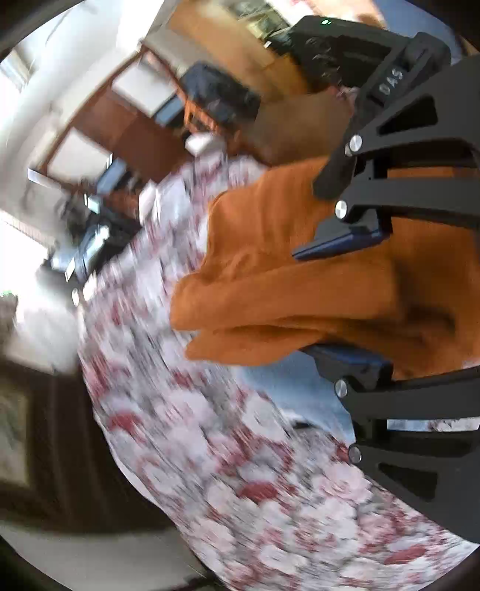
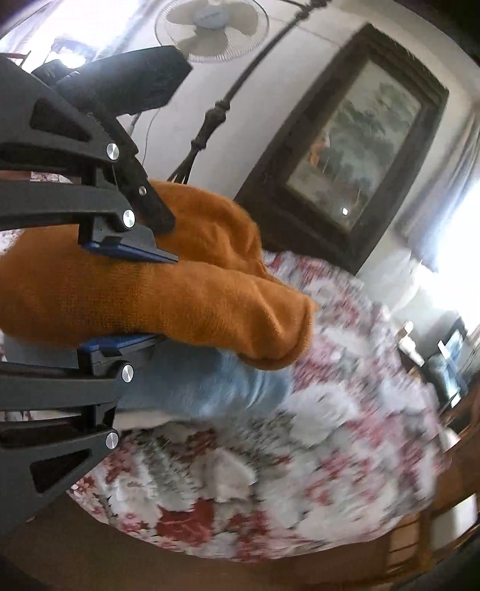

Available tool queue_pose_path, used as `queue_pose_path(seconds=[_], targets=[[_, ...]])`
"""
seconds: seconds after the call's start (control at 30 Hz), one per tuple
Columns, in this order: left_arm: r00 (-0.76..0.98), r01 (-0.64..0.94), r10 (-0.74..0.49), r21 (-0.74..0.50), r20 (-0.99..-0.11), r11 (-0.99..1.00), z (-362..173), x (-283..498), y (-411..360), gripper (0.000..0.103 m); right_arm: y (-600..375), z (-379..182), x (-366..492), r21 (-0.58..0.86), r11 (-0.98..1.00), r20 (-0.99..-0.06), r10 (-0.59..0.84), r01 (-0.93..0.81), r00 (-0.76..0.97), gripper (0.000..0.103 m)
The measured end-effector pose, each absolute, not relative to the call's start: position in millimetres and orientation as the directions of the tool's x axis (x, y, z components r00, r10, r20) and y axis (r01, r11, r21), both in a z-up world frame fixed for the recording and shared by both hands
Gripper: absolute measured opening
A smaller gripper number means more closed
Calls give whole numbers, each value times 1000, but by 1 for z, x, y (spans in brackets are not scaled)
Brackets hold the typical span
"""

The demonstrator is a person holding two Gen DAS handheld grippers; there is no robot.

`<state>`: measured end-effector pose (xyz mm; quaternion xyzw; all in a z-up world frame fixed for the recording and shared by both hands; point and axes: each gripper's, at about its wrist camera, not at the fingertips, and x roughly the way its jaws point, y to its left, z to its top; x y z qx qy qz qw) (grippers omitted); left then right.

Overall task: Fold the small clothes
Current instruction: 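Lower the cardigan onto the light-blue clothes and open the right gripper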

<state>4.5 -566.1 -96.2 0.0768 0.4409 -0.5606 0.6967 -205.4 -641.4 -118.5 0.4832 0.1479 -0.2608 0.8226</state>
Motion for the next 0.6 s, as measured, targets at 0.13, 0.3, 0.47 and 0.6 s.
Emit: queue_pose_path(seconds=[0.13, 0.3, 0.47, 0.6], targets=[[-29, 791, -677, -431, -735, 434, -142, 27, -559, 77, -652, -143, -199, 736, 386, -506, -232, 556, 831, 46], [-53, 746, -691, -488, -721, 452, -176, 45, -554, 91, -653, -155, -189, 709, 412, -530, -223, 572, 818, 47], [-32, 759, -683, -462, -729, 458, -166, 41, -553, 92, -650, -149, -189, 696, 419, -534, -240, 583, 810, 48], [1, 788, -681, -419, -732, 451, -141, 35, -546, 91, -641, -127, -196, 656, 448, -531, -298, 607, 793, 52]])
